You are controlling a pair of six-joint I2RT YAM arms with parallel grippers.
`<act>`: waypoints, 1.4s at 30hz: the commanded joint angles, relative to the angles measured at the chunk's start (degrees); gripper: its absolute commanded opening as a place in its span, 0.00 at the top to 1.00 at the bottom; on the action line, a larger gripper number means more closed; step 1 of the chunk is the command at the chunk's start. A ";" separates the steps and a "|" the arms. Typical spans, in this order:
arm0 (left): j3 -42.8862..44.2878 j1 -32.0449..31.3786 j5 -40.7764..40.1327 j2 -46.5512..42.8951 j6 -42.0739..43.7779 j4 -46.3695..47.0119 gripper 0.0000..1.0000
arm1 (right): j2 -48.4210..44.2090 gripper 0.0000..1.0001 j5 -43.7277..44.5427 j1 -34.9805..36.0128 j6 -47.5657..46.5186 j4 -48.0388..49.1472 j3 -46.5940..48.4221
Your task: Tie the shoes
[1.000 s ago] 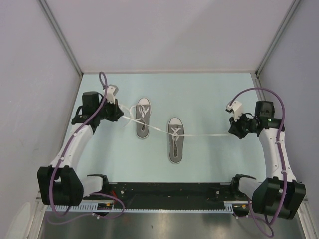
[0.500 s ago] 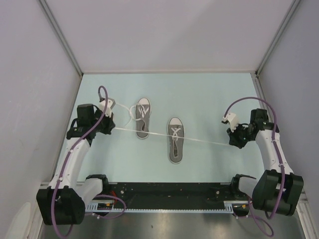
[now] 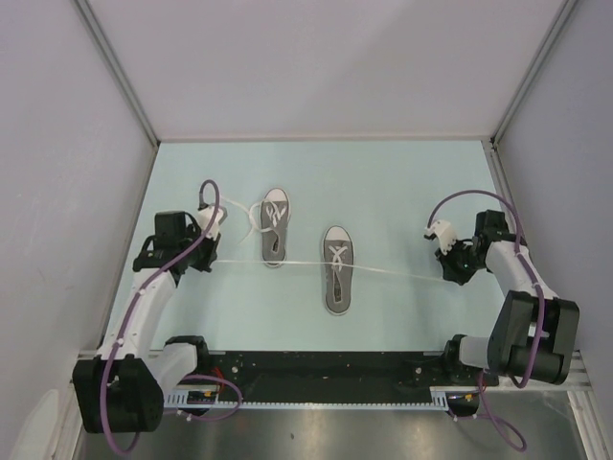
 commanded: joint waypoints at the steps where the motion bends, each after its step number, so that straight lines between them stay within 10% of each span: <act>1: -1.29 0.55 -3.64 1.19 4.28 1.16 1.00 | 1.54 1.00 1.84 1.65 1.58 3.71 -0.02; 42: -5.16 0.29 -9.09 8.22 10.26 7.05 1.00 | 11.74 1.00 7.82 -2.48 -1.23 11.36 -0.64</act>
